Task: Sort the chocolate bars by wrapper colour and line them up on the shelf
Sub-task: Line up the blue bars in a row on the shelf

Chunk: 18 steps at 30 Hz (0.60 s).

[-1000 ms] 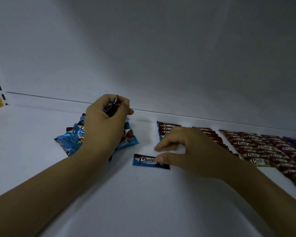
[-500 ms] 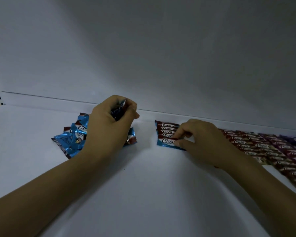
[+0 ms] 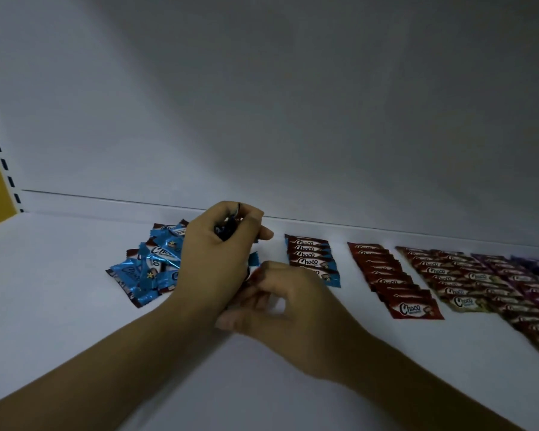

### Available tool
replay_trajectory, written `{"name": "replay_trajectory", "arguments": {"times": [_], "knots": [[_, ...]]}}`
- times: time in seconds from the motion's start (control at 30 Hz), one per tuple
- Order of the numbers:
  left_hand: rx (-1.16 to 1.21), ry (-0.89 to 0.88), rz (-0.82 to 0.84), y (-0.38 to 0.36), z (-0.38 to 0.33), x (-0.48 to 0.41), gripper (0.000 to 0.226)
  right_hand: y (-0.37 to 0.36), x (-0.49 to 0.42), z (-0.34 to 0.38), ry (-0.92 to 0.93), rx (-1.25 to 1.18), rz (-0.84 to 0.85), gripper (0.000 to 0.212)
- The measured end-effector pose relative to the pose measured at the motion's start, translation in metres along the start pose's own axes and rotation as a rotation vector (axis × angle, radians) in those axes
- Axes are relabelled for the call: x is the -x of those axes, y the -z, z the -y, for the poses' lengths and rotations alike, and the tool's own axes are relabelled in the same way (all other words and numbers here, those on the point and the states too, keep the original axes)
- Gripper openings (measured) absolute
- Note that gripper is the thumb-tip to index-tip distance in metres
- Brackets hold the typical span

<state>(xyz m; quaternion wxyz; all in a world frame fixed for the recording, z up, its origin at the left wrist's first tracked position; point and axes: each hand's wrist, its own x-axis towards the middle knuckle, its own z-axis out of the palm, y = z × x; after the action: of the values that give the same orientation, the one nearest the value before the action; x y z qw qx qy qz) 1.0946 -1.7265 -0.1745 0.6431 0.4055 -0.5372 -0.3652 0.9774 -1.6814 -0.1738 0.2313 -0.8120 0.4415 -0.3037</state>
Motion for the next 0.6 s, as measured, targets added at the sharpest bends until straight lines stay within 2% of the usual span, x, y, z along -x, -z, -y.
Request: {"name": "replay_trajectory", "arguments": {"times": [0.07, 0.17, 0.23, 0.3, 0.47, 0.6], "knots": [[0.069, 0.104, -0.036, 0.0, -0.001, -0.003, 0.011, 0.002, -0.002, -0.002, -0.02, -0.056, -0.049, 0.009], [0.157, 0.247, -0.067, 0.001, -0.002, -0.004, 0.013, 0.006, -0.003, -0.004, -0.102, -0.217, -0.078, 0.007], [0.214, 0.317, -0.068, 0.0, -0.002, -0.003, 0.014, 0.003, -0.002, -0.002, -0.154, -0.333, -0.051, 0.014], [0.265, 0.368, -0.076, -0.001, -0.003, -0.001, 0.018, -0.002, -0.001, 0.0, -0.168, -0.345, -0.043, 0.021], [0.328, 0.443, -0.135, -0.007, -0.001, 0.0, 0.024, -0.006, -0.003, 0.0, -0.181, -0.406, -0.131, 0.024], [0.262, 0.395, -0.02, -0.011, 0.0, 0.008, 0.037, 0.001, -0.007, -0.001, -0.18, -0.436, -0.266, 0.019]]}}
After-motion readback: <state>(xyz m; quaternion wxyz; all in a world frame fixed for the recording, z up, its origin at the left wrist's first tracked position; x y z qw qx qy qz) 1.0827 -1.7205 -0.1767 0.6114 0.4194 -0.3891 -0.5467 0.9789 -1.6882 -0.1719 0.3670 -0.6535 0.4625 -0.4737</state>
